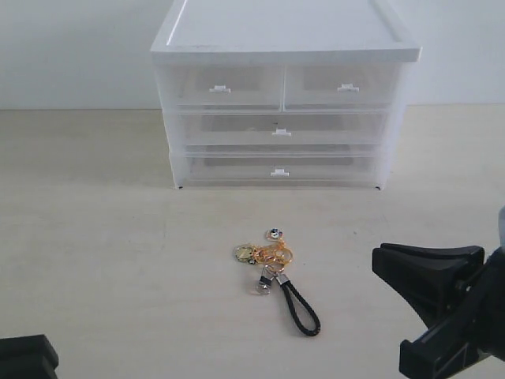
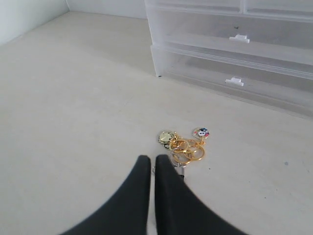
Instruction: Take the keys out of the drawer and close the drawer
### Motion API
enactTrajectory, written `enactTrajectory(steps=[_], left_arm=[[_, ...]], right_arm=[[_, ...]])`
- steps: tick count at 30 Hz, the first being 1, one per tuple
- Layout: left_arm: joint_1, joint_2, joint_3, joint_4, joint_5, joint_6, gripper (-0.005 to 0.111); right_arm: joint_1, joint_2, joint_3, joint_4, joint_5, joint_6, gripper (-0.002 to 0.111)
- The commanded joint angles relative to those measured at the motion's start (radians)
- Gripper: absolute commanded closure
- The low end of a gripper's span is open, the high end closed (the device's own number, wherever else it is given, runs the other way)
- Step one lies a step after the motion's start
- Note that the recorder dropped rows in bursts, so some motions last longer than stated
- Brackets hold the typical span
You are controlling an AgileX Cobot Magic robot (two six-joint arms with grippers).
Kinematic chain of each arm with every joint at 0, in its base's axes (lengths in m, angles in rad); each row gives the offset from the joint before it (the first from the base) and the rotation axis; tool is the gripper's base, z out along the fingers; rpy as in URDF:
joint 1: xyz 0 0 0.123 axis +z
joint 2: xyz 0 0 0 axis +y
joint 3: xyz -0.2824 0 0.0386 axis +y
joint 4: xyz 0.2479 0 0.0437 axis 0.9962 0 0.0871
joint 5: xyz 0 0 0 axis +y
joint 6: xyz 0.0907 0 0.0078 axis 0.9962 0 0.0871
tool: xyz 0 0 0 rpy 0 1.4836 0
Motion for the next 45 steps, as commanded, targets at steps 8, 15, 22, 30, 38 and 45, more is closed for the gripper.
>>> enactTrajectory(steps=[8,15,22,30,38,45], left_arm=[[0.119,-0.356,0.001,-0.010,-0.354,-0.020,0.103],[0.164,-0.375,0.001,-0.010,-0.638,-0.017,0.103],[0.164,-0.375,0.001,-0.010,-0.843,-0.017,0.103],[0.164,-0.375,0.034,0.426,-0.840,-0.427,0.103],[0.164,-0.375,0.116,1.630,-0.885,-1.716,0.103],[0.164,-0.375,0.116,1.745,-0.579,-1.733,0.103]], right_arm=[[0.000,-0.004,0.003,-0.002,0.000,0.003,0.108],[0.000,-0.004,0.003,-0.002,-0.003,0.003,0.108],[0.000,-0.004,0.003,-0.002,-0.003,0.003,0.108],[0.000,-0.004,0.003,-0.002,-0.003,0.003,0.108],[0.000,-0.004,0.003,-0.002,-0.003,0.003,0.108],[0.000,-0.004,0.003,-0.002,-0.003,0.003,0.108]])
